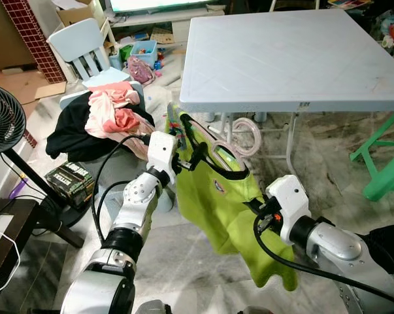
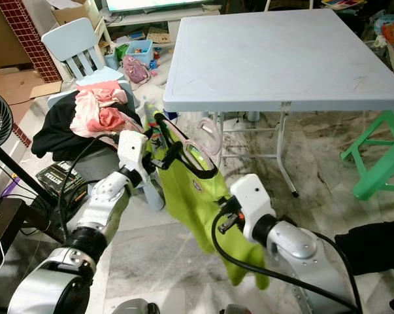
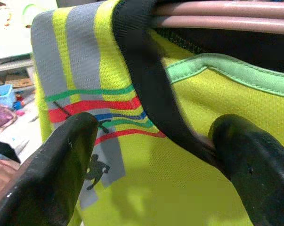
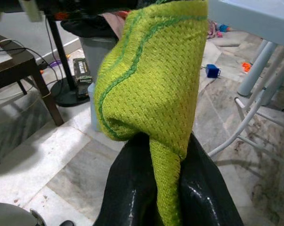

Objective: Hang hanger

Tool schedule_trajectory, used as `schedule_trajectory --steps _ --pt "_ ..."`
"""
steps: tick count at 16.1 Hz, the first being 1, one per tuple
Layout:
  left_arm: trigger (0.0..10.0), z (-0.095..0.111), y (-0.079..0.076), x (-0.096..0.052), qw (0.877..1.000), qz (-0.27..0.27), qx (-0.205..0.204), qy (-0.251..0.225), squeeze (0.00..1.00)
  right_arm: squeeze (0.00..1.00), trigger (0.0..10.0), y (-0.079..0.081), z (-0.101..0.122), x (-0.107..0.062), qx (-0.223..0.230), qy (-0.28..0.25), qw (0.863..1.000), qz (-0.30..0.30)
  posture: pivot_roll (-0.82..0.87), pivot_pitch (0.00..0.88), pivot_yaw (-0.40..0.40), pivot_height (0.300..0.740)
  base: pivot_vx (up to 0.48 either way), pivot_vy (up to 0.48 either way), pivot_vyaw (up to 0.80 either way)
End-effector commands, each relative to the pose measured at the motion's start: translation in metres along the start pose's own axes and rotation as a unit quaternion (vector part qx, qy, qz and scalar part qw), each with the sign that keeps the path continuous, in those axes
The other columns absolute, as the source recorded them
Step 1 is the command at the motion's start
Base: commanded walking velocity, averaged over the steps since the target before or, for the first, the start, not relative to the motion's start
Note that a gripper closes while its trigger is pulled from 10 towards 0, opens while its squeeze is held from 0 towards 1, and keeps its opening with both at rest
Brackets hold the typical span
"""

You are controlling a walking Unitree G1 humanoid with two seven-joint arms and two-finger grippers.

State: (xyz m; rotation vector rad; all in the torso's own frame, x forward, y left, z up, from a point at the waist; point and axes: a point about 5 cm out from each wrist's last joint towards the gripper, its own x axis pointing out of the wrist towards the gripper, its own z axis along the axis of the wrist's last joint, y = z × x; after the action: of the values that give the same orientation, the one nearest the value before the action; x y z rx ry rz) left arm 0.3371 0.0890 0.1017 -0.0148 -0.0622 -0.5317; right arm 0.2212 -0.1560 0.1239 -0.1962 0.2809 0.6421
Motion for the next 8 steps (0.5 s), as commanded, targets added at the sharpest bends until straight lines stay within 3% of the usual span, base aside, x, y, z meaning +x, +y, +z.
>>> schedule_trajectory --steps 1,5,8 --pt "0.0 -0.0041 0.0040 -0.0068 1.000 -0.001 0.000 0.002 0.00 0.00 10.0 -0.0019 0.0197 0.0011 -0.021 -0.054 0.998 0.001 -0.15 0.000 0.076 0.740 0.000 0.000 0.00" --pt "0.0 -0.0045 0.0116 -0.0050 0.999 0.044 0.006 0.018 0.00 0.00 10.0 0.0030 0.0196 0.0032 -0.019 -0.055 0.998 0.010 -0.15 0.000 0.076 0.740 0.000 0.000 0.00" --pt "0.0 -0.0030 0.0139 -0.0027 0.999 0.048 0.005 0.021 0.00 0.00 10.0 0.0033 0.0157 0.0003 -0.019 -0.050 0.998 0.013 -0.15 0.000 0.079 0.740 0.000 0.000 0.00"
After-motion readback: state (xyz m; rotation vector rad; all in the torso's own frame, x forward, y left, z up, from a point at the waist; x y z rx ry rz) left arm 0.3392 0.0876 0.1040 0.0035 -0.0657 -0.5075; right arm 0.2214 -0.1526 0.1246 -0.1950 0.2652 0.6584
